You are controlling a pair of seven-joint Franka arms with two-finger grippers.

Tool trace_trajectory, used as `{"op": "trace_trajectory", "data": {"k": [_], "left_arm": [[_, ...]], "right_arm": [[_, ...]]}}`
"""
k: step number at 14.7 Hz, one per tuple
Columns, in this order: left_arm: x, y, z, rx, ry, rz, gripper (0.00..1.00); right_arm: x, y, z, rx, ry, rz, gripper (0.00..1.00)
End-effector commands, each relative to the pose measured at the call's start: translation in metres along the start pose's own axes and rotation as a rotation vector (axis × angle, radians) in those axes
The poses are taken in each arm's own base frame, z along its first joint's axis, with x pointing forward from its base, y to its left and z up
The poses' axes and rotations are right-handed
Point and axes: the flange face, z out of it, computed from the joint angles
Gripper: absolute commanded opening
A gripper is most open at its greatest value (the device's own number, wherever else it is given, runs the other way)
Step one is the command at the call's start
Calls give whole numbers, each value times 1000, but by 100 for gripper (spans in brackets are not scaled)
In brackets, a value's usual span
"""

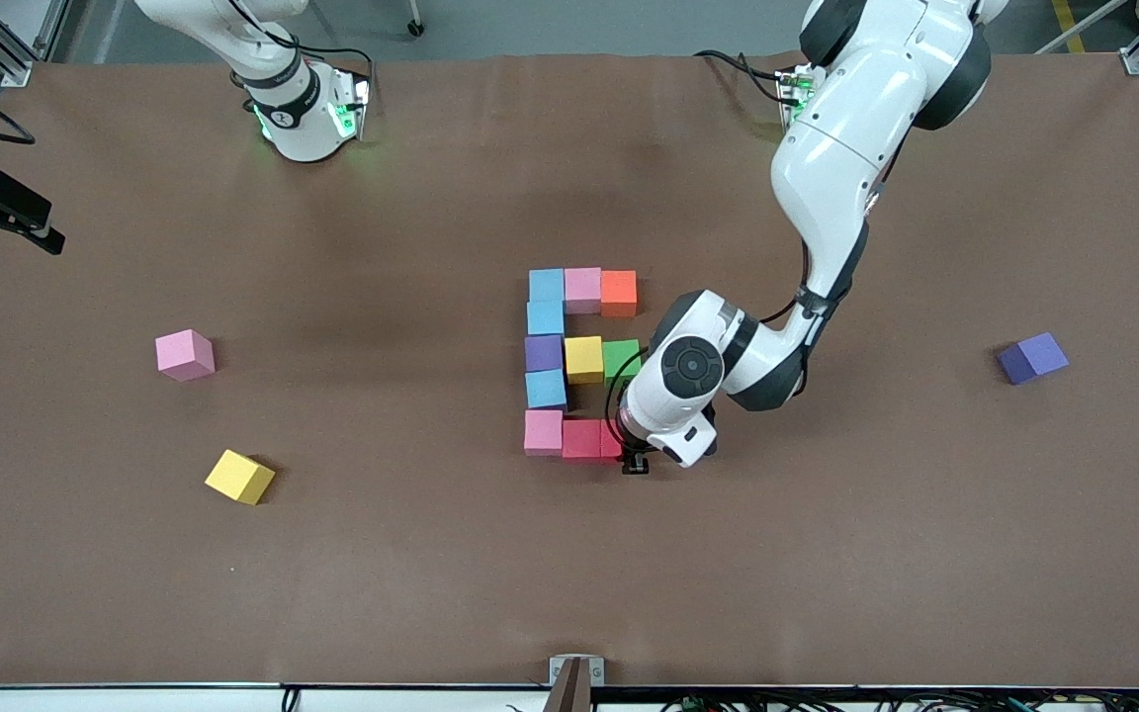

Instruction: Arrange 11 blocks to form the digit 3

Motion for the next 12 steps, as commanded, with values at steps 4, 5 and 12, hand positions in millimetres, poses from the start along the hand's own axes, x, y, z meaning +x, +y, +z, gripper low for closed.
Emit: {"op": "trace_trajectory", "data": {"k": [4,5,12], "left_arm": [[-3,7,-23,-2,7,-12,100],[-2,10,-42,-10,8,-15,100],[43,29,-233,-12,73,202,100]], "right_arm": [[-3,-2,-1,-11,-4,-1,100],[-3,-2,-1,-11,-4,-1,100],[-3,-2,-1,-11,-4,-1,100]]}}
